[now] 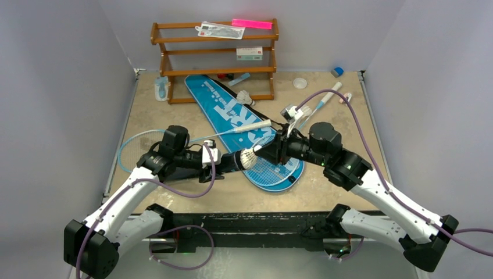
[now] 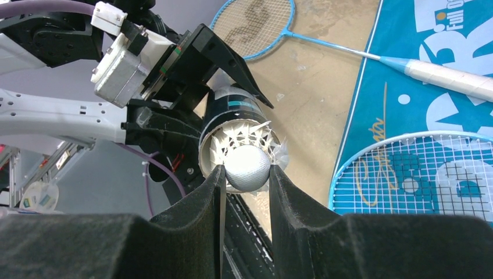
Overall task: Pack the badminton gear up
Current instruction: Place the shuttlecock at the shuttle tube.
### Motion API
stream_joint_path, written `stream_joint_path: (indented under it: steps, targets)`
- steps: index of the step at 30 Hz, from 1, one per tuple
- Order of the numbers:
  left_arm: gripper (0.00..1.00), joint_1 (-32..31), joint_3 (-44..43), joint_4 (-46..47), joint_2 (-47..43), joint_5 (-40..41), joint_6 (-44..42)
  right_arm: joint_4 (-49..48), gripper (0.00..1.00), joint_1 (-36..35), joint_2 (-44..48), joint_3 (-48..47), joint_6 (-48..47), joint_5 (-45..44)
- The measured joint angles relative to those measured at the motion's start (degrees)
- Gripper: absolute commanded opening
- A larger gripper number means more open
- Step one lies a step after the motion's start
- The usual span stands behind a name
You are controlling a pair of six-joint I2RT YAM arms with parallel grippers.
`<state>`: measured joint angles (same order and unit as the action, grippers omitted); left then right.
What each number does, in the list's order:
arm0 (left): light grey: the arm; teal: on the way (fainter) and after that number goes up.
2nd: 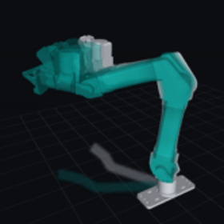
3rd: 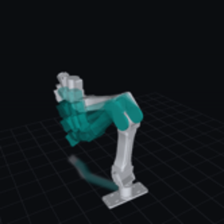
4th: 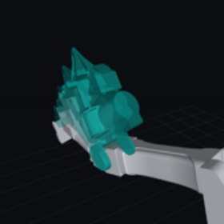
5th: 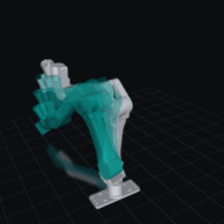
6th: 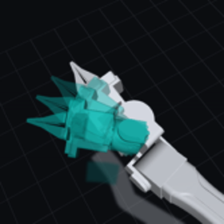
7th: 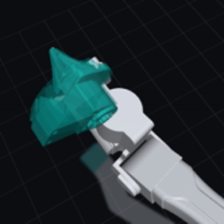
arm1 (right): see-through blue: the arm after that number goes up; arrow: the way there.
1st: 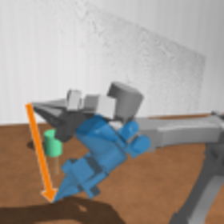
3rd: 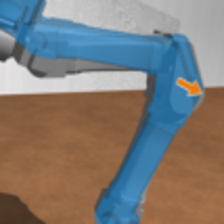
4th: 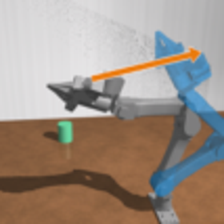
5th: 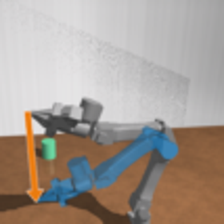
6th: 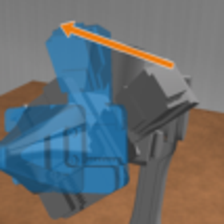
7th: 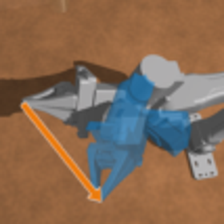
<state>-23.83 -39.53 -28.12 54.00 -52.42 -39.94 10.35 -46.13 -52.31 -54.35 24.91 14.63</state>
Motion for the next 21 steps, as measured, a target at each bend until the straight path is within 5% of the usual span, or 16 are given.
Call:
stream_joint_path:
  steps: [21]
  targets:
    - [0.22,0.09,-0.37,0.79,0.55,-0.48,1.42,-5.42,0.03,0.00,1.07,2.78,3.32,-1.27]
